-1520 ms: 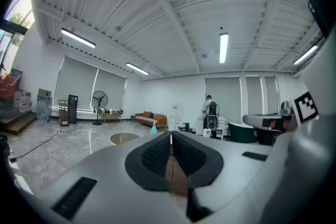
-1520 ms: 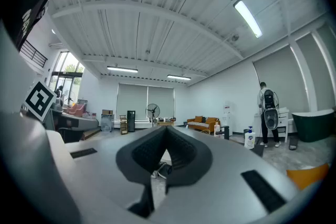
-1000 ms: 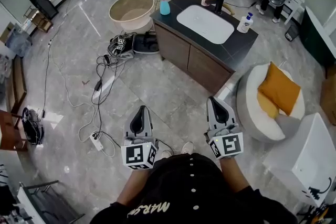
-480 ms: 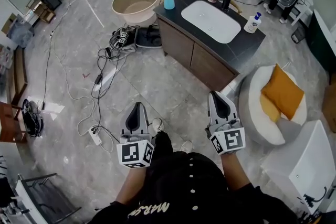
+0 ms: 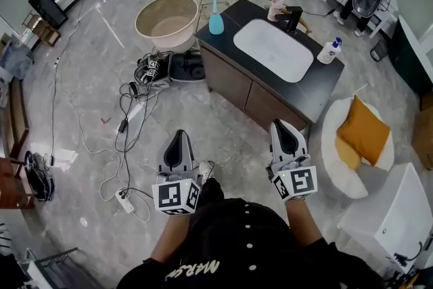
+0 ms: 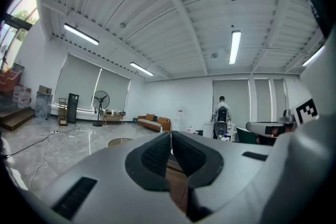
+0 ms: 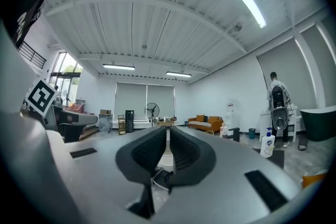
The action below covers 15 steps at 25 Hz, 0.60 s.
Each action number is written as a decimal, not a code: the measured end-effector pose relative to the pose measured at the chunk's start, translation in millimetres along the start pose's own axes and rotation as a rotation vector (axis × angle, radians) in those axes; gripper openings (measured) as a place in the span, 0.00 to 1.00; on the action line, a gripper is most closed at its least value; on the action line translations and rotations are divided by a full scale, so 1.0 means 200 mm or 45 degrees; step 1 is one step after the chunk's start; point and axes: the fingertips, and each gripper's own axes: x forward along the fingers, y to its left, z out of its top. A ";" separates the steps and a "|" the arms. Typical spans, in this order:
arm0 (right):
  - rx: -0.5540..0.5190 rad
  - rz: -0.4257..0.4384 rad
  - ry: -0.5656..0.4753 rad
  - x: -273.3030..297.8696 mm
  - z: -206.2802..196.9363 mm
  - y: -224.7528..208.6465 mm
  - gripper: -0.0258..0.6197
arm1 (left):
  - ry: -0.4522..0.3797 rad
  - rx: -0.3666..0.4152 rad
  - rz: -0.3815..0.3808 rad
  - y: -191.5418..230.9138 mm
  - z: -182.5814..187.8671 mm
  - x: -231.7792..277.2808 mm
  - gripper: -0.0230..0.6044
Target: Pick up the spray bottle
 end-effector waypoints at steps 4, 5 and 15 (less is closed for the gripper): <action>-0.015 -0.031 -0.011 0.32 0.04 0.00 0.04 | -0.001 0.012 -0.041 0.18 0.08 0.27 0.06; -0.015 -0.040 -0.015 0.39 0.04 0.00 0.04 | 0.000 0.014 -0.051 0.22 0.10 0.33 0.06; -0.018 -0.134 -0.010 0.90 0.01 0.05 0.04 | 0.031 0.026 -0.143 0.59 0.14 0.73 0.06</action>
